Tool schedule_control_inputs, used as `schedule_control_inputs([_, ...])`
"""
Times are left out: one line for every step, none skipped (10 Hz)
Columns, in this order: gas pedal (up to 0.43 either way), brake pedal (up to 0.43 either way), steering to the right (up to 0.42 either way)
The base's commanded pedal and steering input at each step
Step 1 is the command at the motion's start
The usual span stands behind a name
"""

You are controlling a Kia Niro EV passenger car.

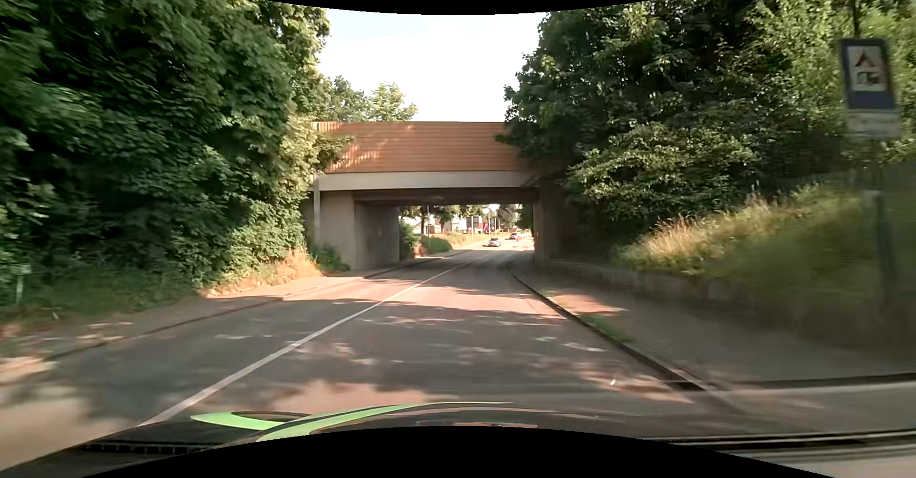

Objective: Follow the waypoints while adhering to traffic rules and regulations

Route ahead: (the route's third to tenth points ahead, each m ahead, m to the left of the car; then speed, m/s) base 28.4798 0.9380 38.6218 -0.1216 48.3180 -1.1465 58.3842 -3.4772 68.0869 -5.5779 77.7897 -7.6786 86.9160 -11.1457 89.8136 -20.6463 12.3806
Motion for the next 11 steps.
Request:
schedule_control_inputs([0.059, 0.0, 0.015])
schedule_control_inputs([0.047, 0.0, 0.015])
schedule_control_inputs([0.047, 0.0, 0.015])
schedule_control_inputs([0.047, 0.0, 0.015])
schedule_control_inputs([0.047, 0.0, 0.016])
schedule_control_inputs([0.039, 0.0, 0.016])
schedule_control_inputs([0.028, 0.0, 0.015])
schedule_control_inputs([0.02, 0.0, 0.016])
schedule_control_inputs([0.02, 0.0, 0.015])
schedule_control_inputs([0.02, 0.0, 0.011])
schedule_control_inputs([0.008, 0.0, 0.01])
